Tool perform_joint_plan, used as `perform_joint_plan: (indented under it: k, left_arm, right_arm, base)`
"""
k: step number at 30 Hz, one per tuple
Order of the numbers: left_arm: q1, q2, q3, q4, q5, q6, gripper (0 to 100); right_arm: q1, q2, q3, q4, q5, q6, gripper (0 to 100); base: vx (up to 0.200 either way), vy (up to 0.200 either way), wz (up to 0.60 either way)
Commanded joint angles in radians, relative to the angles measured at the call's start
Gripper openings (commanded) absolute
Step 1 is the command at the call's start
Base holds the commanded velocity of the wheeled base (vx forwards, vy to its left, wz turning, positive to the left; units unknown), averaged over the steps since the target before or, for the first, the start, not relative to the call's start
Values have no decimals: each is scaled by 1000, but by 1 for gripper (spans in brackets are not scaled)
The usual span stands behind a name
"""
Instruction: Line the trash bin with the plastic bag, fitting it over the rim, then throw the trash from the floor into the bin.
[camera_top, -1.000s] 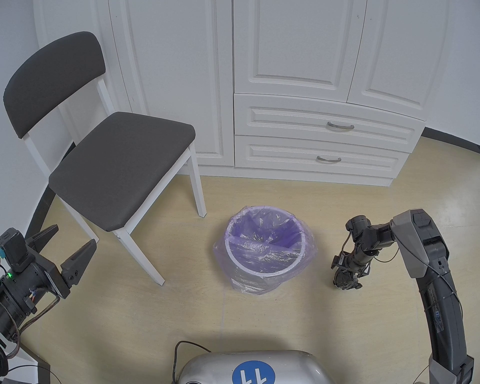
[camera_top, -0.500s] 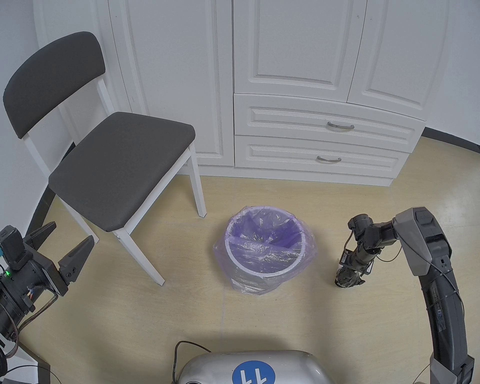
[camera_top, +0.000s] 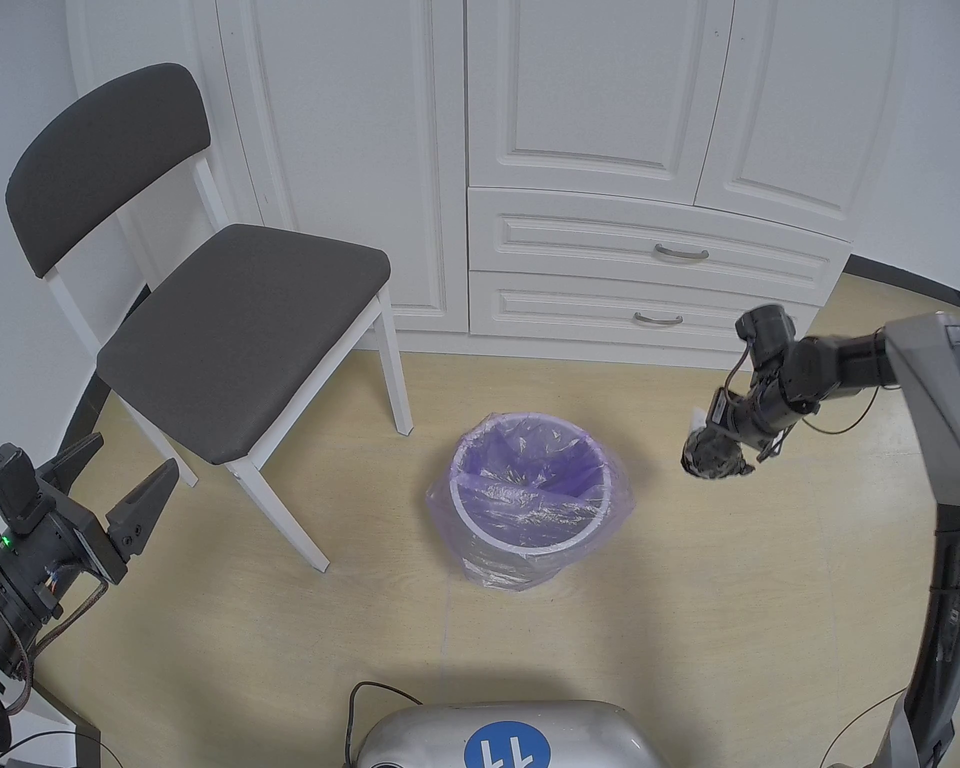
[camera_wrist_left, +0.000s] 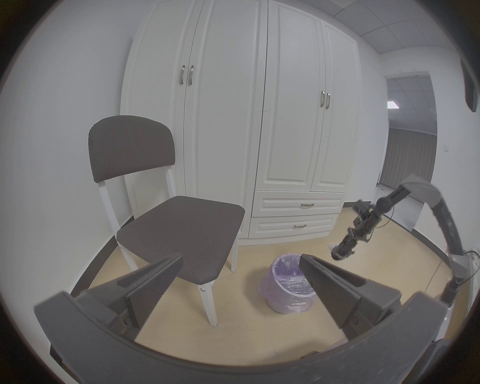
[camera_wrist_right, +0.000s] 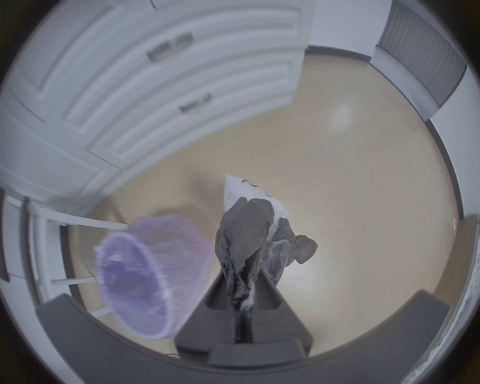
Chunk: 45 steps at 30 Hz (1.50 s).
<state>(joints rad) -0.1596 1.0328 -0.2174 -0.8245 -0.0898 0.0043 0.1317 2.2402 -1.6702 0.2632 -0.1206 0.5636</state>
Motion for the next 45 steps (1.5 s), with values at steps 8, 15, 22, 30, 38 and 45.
perform_joint_plan:
  k: [8,15,22,30,38,45]
  left_arm:
    - [-3,-46,7,4,1,37,100]
    - [-15,-46,20,4,-1,40,100]
    - [-17,-48,21,4,-1,40,100]
    - [-20,-46,21,4,-4,40,100]
    - [-20,-46,21,4,-7,40,100]
    - [-20,-48,21,2,-7,40,100]
  right_arm:
    - [401,-200,219,-397,-57,223,0]
    - [454,24,210,-677,-90,346,0]
    - [453,160,190,-797,-90,398,0]
    - [439,249,190,-920,-90,398,0]
    - [390,272,175,-960,-86,395,0]
    - [411,254,219,-953,-90,397,0]
  base:
    - [0,0,0]
    - [0,0,0]
    - [0,0,0]
    - [0,0,0]
    - [0,0,0]
    - [0,0,0]
